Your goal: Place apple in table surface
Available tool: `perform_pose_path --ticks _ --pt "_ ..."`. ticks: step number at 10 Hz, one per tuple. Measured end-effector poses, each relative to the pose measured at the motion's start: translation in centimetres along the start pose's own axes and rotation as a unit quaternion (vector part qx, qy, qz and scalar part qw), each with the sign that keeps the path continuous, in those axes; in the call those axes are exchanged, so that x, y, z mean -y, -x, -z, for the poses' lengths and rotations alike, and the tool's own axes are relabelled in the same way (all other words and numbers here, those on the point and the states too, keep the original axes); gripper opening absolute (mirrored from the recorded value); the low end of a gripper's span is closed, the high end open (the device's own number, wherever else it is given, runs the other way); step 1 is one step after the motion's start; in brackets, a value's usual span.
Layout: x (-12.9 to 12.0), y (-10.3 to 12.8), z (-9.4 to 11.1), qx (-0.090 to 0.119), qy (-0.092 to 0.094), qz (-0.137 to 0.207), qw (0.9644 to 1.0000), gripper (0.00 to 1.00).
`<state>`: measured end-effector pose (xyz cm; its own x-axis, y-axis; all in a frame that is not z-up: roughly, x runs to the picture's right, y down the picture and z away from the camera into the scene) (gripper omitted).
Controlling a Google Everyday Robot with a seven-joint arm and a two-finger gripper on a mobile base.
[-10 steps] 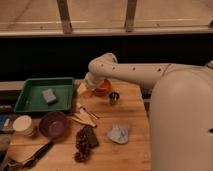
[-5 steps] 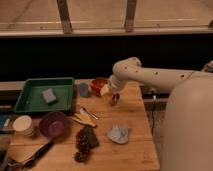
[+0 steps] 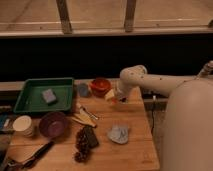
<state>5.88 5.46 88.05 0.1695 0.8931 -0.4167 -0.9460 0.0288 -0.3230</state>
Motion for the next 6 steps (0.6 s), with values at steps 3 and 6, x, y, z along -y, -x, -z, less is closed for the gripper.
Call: perform_pose_path --ticks 3,6 --pt "-3.8 1.8 2.4 0.018 0.013 0.021 0.9995 0.00" --pt "-8.0 2.4 1.5 0.008 0.034 0.052 0.9981 0.00"
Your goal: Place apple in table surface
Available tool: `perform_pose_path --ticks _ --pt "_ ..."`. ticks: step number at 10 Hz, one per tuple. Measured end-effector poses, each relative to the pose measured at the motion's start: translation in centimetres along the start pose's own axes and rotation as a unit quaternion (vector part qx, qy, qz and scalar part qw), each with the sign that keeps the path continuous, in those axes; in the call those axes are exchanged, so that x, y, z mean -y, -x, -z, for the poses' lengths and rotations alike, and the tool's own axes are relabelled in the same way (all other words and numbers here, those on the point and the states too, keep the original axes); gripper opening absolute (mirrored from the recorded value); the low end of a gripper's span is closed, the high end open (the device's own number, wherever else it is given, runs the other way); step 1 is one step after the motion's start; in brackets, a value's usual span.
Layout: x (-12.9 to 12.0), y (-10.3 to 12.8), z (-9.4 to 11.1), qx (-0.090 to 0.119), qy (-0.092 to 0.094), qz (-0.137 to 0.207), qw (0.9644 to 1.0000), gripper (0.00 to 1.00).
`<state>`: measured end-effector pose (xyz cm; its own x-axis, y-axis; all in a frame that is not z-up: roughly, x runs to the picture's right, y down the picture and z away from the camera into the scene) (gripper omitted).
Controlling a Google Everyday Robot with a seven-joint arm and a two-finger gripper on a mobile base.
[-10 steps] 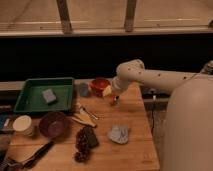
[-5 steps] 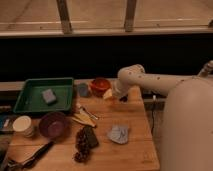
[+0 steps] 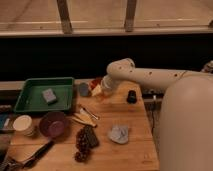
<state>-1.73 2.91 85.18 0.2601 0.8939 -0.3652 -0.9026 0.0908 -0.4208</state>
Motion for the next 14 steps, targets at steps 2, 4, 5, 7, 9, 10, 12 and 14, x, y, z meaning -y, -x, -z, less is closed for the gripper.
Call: perform_pose_path --ticks 2,4,5,7,9,10,12,14 --pt "0.7 -0.4 -1.9 -0.012 0.009 -0.004 0.9999 0.00" --pt "0.8 -1.1 -4.3 -0.031 0.021 -0.013 0.9992 0.07" --pt "1.0 -1.7 -5.2 -0.041 0.026 -0.021 0.9986 0.19" --pt "1.2 -2.5 -5.8 -0.057 0.031 -0.032 0.9974 0.41" --pt "1.0 -2.8 -6.1 -0.064 0.034 -0.035 0.9967 0.60" --pt "0.9 -3.0 -6.2 -0.069 0.036 -0.036 0.9964 0.70" --pt "0.7 -3.2 -6.4 -0.075 0.038 -0.036 0.9958 0.80" --pt "0.5 -3.1 -6.4 -0.076 0.041 -0.033 0.9957 0.80"
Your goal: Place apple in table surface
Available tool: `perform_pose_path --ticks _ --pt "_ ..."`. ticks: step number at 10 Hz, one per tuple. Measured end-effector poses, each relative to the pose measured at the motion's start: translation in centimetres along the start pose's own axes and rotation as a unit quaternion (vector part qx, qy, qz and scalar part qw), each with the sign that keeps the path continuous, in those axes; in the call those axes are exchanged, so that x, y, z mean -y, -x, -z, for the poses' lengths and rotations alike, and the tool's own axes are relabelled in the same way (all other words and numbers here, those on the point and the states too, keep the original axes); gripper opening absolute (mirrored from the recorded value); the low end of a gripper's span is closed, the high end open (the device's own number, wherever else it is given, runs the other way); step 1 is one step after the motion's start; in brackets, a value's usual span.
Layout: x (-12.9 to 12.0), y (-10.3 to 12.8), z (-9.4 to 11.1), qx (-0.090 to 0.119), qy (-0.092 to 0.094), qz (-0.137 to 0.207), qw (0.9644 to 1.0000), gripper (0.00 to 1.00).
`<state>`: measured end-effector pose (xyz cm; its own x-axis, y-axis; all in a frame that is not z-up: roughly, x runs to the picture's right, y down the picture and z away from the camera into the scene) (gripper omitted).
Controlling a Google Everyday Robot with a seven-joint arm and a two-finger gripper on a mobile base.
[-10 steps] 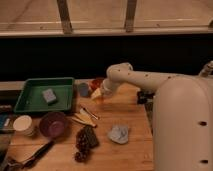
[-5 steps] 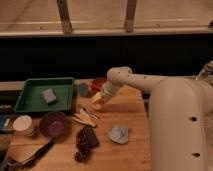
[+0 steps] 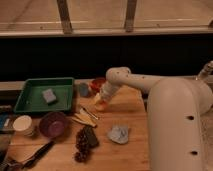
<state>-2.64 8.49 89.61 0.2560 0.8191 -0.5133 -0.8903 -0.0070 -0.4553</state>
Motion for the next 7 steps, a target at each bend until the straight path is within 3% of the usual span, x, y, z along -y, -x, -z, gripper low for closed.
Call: perform_pose_path --ticks 4,7 --pt "-0.5 0.3 0.2 0.001 0.004 0.012 0.9999 0.80" --pt "-1.2 1.0 1.9 0.016 -0.010 0.030 0.9994 0.80"
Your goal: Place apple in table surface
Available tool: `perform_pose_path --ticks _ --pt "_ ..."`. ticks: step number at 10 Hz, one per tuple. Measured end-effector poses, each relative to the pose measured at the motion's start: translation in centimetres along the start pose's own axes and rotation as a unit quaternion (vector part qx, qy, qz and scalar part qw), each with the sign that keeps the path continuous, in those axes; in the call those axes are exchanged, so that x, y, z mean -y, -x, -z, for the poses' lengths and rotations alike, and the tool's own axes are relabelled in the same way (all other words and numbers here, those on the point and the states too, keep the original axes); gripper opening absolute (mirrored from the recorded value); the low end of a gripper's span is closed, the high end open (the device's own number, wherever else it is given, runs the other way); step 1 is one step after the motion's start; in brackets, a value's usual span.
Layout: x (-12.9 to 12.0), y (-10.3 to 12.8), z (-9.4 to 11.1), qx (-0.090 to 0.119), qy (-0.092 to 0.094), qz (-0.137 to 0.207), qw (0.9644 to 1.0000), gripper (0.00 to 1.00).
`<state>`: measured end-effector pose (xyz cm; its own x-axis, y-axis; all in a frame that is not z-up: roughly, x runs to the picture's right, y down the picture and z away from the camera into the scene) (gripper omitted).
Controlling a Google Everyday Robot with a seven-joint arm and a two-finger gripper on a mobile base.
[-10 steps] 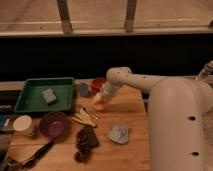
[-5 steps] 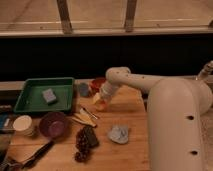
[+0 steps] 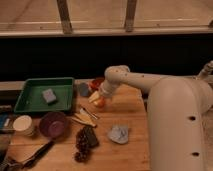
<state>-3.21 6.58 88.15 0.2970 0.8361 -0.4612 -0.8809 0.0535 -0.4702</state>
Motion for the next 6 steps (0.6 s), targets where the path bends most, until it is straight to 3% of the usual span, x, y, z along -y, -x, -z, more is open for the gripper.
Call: perform_pose_path --ticks 6 --pt "-0.20 0.21 0.54 0.006 -0.003 0.003 1.0000 0.80"
